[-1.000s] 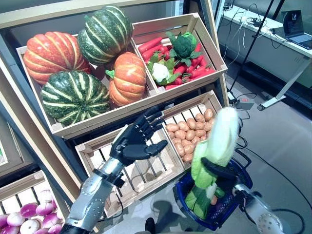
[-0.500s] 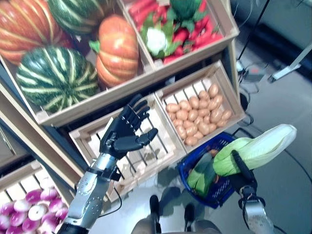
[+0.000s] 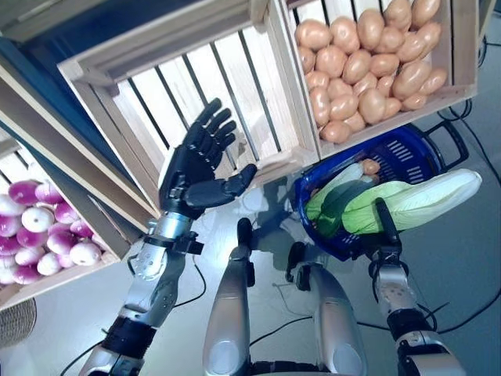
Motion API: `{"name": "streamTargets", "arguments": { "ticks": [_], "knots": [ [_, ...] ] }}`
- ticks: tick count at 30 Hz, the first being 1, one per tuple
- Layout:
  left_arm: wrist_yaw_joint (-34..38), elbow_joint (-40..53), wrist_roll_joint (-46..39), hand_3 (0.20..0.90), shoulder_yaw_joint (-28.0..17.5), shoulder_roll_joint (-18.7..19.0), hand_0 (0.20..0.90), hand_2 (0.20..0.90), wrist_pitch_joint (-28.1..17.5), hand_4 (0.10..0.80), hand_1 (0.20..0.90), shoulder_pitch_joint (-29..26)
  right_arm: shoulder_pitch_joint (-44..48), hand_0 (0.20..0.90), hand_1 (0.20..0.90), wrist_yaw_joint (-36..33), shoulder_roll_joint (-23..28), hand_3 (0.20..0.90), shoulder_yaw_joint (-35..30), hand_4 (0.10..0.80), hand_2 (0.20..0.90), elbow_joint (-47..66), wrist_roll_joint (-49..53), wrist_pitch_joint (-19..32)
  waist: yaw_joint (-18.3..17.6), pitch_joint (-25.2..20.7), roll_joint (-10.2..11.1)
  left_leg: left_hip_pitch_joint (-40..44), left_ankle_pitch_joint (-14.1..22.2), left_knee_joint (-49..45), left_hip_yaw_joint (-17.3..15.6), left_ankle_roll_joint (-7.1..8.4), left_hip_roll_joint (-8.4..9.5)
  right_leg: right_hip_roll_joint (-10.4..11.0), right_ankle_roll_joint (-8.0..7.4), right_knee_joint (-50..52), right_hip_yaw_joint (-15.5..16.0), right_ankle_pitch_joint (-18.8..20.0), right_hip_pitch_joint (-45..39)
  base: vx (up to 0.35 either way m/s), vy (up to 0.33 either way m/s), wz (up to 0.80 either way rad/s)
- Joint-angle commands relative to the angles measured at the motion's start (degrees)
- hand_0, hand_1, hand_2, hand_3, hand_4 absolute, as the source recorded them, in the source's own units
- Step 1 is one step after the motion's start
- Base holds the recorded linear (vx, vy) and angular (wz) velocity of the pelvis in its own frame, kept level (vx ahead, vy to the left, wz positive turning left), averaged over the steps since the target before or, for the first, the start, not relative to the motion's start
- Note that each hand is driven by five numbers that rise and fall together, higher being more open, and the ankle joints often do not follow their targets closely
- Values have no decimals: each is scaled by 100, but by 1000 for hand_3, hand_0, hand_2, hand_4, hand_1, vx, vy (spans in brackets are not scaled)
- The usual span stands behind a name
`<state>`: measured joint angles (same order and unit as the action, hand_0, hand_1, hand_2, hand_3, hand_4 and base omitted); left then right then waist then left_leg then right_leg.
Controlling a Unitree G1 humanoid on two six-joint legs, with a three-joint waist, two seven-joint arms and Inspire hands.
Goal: Put vegetables into the basket
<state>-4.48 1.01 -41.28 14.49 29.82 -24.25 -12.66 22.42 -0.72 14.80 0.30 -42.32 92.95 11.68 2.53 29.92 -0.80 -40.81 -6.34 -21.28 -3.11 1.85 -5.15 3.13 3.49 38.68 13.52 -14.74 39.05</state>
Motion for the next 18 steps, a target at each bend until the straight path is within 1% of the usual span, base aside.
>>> {"name": "streamTargets", "arguments": {
  "ticks": [1, 2, 5, 6, 7, 8, 9, 11, 13, 15, 16, 18],
  "knots": [
    [19, 642, 123, 900, -97, -110, 900, 900, -787, 800, 900, -656, 364, 300, 300, 34, 321, 300, 5, 400, 300, 192, 60, 200, 37, -12, -102, -519, 863, -1057, 71, -20, 99, 129, -176, -362, -171, 695, 262, 0, 0, 0],
    [15, 641, 124, 900, -90, -113, 900, 900, -785, 800, 900, -671, 390, 300, 300, 43, 328, 300, 3, 400, 300, 153, 61, 199, 43, -12, -112, -563, 871, -1092, 78, -25, 108, 136, -173, -312, -168, 681, 305, 5, 26, 9],
    [-6, 594, -141, 900, 96, -172, 900, 900, -583, 800, 900, -821, 749, 300, 300, -110, 433, 300, -14, 400, 300, -429, -125, 38, 145, -12, -191, -1058, 997, -1476, 164, -143, 255, 256, -173, 195, -194, 614, 872, 41, 22, 18],
    [-21, 585, -180, 900, 129, -195, 900, 900, -576, 800, 900, -818, 805, 300, 300, -135, 443, 300, -6, 400, 300, -531, -212, -17, 163, -12, -191, -1089, 1177, -1617, 207, -151, 317, 278, -230, 348, -243, 505, 924, 25, 22, 21],
    [-42, 621, -185, 900, 139, -224, 900, 900, -571, 800, 900, -829, 896, 300, 300, -132, 484, 300, 1, 400, 300, -601, -320, -103, 194, -12, -222, -1343, 1069, -1694, 197, -215, 356, 296, -162, 463, -191, 598, 1186, 82, 19, 22],
    [-55, 627, -190, 900, 146, -237, 900, 900, -562, 800, 900, -812, 920, 300, 300, -146, 515, 300, 32, 400, 300, -627, -350, -156, 202, -12, -227, -1344, 1189, -1783, 227, -201, 398, 299, -197, 534, -232, 515, 1188, 19, 26, 19],
    [-49, 659, -189, 900, 163, -248, 900, 900, -557, 800, 900, -789, 957, 300, 300, -176, 509, 300, 43, 400, 300, -650, -373, -148, 216, -12, -256, -1451, 1251, -1904, 230, -207, 432, 303, -198, 670, -239, 477, 1291, 78, 16, 7],
    [-62, 647, -174, 900, 167, -250, 900, 900, -533, 800, 900, -767, 1019, 300, 300, -247, 496, 300, 64, 400, 300, -711, -384, -165, 241, -12, -289, -1630, 1261, -2046, 238, -230, 466, 320, -184, 847, -225, 475, 1466, 42, 18, 3],
    [-3, 651, -110, 900, 168, -229, 900, 900, -504, 800, 900, -742, 1102, 300, 300, -348, 552, 300, 38, 400, 300, -813, -428, -275, 260, -12, -325, -1752, 1335, -2202, 243, -222, 494, 358, -210, 995, -217, 446, 1588, 78, 23, 9],
    [42, 661, -77, 900, 139, -198, 900, 900, -516, 800, 900, -712, 1176, 300, 300, -390, 602, 300, 23, 400, 300, -911, -646, -321, 294, -12, -373, -1918, 1301, -2292, 271, -229, 532, 377, -191, 1103, -211, 468, 1743, 42, 31, 2],
    [58, 664, -93, 900, 133, -177, 900, 900, -512, 800, 900, -703, 1193, 300, 300, -404, 622, 300, 24, 400, 300, -941, -686, -356, 296, -12, -379, -1927, 1356, -2336, 269, -228, 538, 380, -203, 1135, -224, 436, 1751, 49, 31, 2],
    [72, 675, -125, 900, 77, -104, 900, 900, -481, 800, 900, -670, 1231, 300, 300, -698, 672, 300, 26, 400, 300, -1048, -785, -473, 326, -12, -409, -2002, 1381, -2411, 266, -234, 562, 387, -200, 1245, -226, 421, 1838, 61, 17, 1]
  ]
}}
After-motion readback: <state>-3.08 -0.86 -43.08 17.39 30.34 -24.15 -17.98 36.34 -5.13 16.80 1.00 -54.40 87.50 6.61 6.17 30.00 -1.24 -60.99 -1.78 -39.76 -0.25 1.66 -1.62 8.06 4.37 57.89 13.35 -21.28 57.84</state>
